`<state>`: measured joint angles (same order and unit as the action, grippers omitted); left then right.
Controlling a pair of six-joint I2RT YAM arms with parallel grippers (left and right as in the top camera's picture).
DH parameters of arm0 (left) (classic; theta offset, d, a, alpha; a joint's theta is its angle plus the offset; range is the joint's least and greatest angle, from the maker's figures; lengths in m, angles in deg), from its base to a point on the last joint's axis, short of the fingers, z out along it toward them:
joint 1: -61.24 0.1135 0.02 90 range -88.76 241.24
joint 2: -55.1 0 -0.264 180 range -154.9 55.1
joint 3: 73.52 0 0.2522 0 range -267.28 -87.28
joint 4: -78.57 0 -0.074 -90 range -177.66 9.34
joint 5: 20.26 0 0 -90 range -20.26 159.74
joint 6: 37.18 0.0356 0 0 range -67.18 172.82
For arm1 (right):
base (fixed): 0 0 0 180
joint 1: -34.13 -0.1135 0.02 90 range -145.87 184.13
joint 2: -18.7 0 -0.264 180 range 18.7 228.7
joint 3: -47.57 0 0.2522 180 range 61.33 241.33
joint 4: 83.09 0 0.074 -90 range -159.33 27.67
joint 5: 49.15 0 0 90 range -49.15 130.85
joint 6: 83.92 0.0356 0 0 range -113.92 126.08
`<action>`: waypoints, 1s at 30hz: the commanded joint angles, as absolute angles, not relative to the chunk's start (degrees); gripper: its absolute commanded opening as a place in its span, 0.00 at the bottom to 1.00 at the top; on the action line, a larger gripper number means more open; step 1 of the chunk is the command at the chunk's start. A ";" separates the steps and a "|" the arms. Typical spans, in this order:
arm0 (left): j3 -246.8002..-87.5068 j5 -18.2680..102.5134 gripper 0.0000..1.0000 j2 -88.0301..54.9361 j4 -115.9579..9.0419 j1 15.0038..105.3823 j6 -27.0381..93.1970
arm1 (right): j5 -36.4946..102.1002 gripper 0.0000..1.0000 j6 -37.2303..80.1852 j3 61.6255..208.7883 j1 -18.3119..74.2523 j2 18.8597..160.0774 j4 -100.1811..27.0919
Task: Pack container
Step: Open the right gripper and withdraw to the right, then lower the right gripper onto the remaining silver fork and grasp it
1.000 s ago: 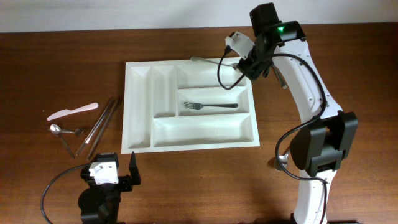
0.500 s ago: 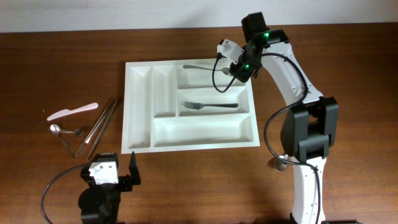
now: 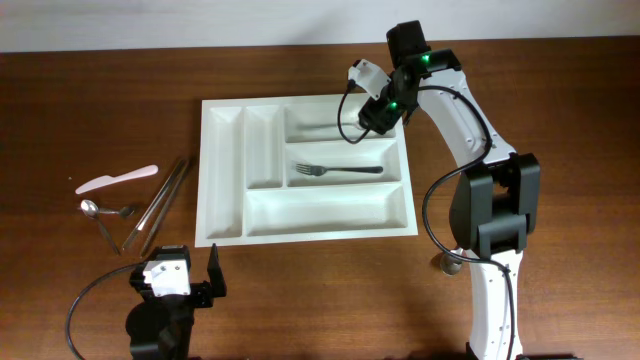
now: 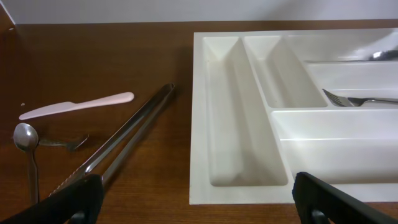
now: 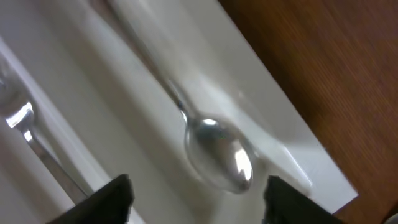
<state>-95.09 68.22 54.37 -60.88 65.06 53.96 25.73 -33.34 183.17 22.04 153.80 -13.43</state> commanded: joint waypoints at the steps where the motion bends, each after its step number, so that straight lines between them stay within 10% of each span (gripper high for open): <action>1: -94.98 67.78 0.99 54.80 -60.64 65.03 55.06 | 25.14 0.81 -27.57 184.79 22.08 154.00 -13.58; 9: -94.98 67.80 0.99 54.80 -60.64 65.03 55.06 | 27.61 0.99 -6.48 194.93 27.33 153.91 -8.91; 30: -94.98 67.80 0.99 54.80 -60.64 65.03 55.06 | 27.37 0.92 3.10 196.53 42.06 160.58 -7.60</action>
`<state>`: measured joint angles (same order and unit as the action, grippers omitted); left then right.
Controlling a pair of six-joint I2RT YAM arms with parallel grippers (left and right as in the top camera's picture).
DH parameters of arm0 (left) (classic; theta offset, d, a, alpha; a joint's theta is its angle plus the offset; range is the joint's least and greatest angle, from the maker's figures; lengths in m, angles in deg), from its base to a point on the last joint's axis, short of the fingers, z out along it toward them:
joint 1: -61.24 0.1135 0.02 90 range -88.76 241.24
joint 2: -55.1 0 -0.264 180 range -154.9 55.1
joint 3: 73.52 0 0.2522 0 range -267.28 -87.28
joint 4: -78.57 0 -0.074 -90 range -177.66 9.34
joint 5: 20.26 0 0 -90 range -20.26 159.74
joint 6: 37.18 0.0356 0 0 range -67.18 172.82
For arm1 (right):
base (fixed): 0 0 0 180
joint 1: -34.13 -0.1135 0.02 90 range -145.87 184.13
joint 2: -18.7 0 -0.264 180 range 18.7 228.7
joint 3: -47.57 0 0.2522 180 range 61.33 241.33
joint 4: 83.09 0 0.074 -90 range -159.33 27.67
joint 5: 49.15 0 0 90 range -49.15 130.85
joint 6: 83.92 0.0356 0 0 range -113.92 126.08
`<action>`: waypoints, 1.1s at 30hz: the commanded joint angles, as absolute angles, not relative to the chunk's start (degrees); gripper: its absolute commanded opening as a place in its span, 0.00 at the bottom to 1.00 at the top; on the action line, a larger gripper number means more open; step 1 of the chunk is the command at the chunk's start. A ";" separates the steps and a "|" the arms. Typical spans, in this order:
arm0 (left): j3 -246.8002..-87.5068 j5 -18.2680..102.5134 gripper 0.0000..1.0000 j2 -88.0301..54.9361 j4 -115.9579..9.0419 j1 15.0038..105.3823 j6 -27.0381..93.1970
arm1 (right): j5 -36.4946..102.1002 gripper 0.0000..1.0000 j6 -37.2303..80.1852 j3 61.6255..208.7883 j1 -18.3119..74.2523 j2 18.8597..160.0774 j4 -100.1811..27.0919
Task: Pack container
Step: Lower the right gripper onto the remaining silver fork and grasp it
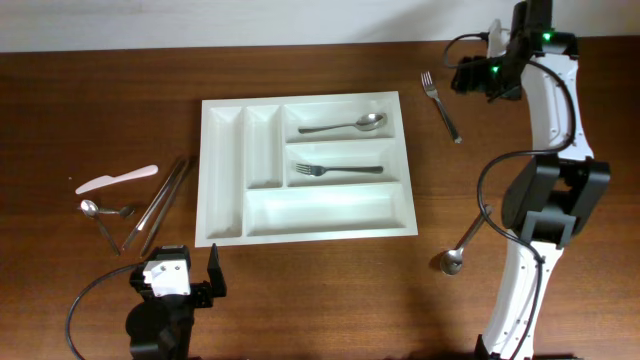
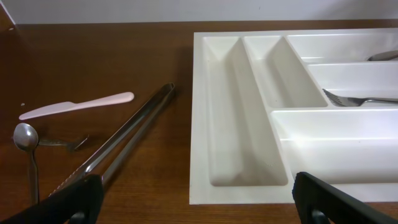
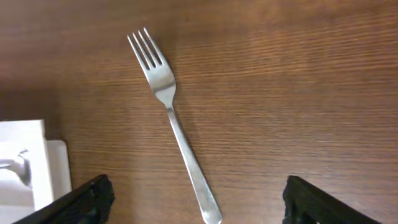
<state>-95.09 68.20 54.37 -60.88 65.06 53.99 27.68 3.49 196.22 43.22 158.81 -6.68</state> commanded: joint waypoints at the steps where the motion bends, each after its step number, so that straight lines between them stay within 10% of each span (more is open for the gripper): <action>1: -94.98 67.80 0.99 54.80 -60.64 65.03 55.06 | 27.42 0.92 2.90 196.53 41.86 160.78 -7.88; 33: -94.98 67.80 0.99 54.80 -60.64 65.03 55.06 | 28.05 0.75 2.48 196.50 39.30 171.88 -8.71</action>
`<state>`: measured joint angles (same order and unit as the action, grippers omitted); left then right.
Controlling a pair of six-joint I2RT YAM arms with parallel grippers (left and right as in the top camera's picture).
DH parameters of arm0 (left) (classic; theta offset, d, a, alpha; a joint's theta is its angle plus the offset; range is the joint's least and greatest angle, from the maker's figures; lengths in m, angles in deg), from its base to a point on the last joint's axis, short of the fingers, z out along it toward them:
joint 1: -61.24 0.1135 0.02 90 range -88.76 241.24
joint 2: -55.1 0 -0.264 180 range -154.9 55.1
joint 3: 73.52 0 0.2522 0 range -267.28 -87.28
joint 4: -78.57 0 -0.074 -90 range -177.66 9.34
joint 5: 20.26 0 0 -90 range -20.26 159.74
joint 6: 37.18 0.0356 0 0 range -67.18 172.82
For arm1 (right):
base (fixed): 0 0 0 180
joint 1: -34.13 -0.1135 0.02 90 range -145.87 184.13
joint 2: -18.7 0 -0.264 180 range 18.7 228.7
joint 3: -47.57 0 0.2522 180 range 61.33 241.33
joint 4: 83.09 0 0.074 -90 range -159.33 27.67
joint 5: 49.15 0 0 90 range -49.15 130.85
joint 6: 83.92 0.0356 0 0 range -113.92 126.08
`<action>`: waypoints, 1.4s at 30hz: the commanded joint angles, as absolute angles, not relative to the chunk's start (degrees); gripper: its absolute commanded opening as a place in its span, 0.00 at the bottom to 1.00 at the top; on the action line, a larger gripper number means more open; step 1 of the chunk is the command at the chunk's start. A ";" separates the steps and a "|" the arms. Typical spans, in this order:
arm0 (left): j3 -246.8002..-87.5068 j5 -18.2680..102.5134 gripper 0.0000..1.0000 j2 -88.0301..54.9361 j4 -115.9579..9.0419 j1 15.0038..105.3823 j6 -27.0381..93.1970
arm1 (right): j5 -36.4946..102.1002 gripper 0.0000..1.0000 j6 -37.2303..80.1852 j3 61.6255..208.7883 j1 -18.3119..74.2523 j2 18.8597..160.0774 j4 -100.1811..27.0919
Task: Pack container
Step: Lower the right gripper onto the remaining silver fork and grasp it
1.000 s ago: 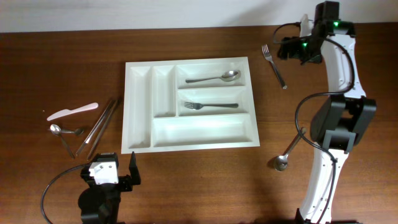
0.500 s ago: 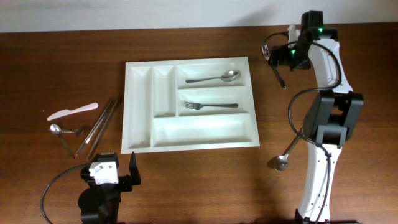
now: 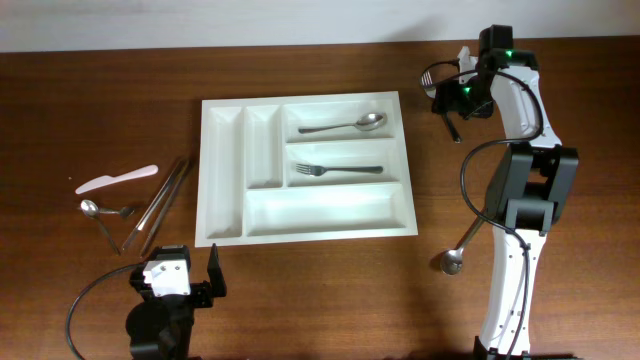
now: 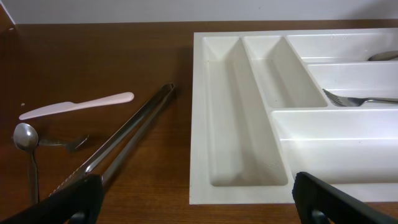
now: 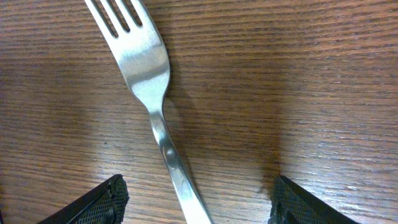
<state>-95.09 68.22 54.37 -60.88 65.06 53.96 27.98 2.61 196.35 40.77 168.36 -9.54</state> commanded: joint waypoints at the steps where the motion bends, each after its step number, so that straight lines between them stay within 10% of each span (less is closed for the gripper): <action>1: -94.98 67.80 0.99 54.80 -60.64 65.03 55.06 | 28.35 0.75 2.51 196.48 38.95 172.51 -8.64; 10: -94.98 67.80 0.99 54.80 -60.64 65.03 55.06 | 35.15 0.72 2.53 196.33 37.40 175.31 -7.49; 20: -94.98 67.80 0.99 54.80 -60.64 65.03 55.06 | 37.73 0.19 2.75 196.33 37.58 175.51 -5.89; 42: -94.98 67.80 0.99 54.80 -60.64 65.06 55.06 | 37.49 0.04 2.70 198.84 37.58 175.29 -0.01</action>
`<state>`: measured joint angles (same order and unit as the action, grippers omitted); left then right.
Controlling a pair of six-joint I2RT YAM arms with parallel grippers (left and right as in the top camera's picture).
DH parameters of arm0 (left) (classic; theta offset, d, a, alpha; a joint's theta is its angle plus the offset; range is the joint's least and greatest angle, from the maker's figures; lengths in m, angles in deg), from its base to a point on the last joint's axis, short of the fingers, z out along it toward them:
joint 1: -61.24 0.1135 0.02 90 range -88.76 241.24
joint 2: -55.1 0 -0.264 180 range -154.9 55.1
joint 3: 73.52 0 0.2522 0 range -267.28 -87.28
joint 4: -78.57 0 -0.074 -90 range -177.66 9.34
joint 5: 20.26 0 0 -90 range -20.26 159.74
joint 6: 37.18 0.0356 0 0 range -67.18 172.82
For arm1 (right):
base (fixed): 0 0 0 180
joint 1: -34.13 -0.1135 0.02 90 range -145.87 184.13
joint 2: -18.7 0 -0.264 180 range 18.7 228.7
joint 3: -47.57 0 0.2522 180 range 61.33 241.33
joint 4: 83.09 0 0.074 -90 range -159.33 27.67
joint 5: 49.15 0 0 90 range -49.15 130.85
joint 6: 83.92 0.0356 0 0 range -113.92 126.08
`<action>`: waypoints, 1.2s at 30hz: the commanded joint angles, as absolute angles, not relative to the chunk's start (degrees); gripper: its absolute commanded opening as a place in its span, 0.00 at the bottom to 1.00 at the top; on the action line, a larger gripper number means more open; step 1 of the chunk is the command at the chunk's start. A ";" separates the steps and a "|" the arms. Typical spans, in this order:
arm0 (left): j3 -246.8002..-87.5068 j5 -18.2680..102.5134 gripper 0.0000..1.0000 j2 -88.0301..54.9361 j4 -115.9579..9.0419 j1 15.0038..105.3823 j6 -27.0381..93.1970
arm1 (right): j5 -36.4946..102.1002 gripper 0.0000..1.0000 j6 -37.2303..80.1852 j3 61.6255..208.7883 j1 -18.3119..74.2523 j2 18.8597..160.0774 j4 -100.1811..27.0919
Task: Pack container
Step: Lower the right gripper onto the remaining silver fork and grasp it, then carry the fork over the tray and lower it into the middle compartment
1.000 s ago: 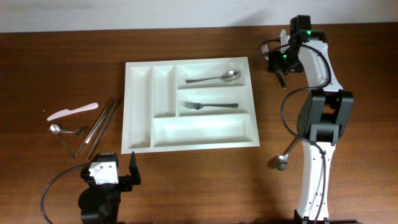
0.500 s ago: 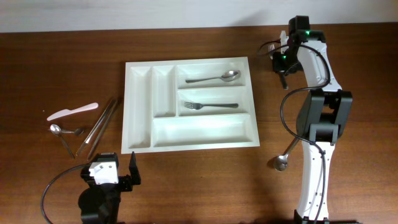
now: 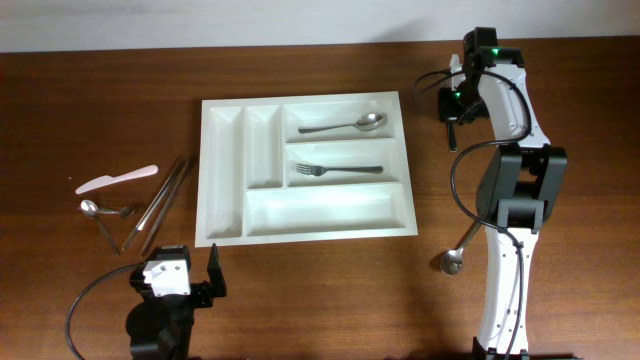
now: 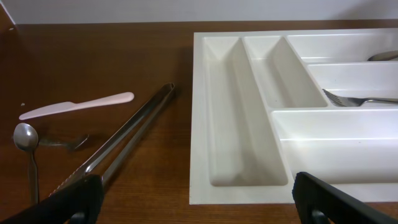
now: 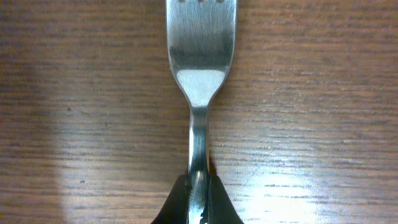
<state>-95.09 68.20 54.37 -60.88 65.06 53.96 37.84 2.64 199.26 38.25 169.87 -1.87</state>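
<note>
A white cutlery tray [image 3: 300, 225] lies mid-table. Its top right compartment holds a spoon [image 3: 345, 126], and the one below holds a fork [image 3: 338, 169]. Right of the tray, my right gripper [image 5: 198, 186] is shut on the handle of a second fork [image 5: 199, 56], whose tines point away over the wood. In the overhead view the right gripper [image 3: 452, 105] covers that fork. My left gripper [image 4: 196, 208] rests open near the table's front edge, short of the tray's corner, with nothing between its fingers.
Left of the tray lie a pink knife [image 3: 117, 179], metal tongs [image 3: 165, 200], a small spoon [image 3: 95, 215] and a small fork [image 3: 125, 211]. Another spoon [image 3: 455, 258] lies near the right arm's base. The tray's two narrow left compartments [image 4: 239, 118] and its long front one hold nothing.
My right gripper stood open with its fingers wide on either side of the fork's handle. Now it is shut on that handle and lined up with the fork. The left arm is unchanged.
My right gripper was open just above the spoon in the tray's top right compartment. Then it was over the fork on the table right of the tray. Then it was low with its fingers astride the handle, and now they are shut on it.
</note>
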 commanded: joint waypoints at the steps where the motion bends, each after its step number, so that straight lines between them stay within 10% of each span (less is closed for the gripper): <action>1: -94.98 67.80 0.99 54.80 -60.64 65.03 55.06 | 37.47 0.04 2.72 199.96 37.58 175.29 0.43; 36: -94.98 67.80 0.99 54.80 -60.64 65.03 55.06 | 24.77 0.04 -8.90 232.83 31.72 172.03 11.73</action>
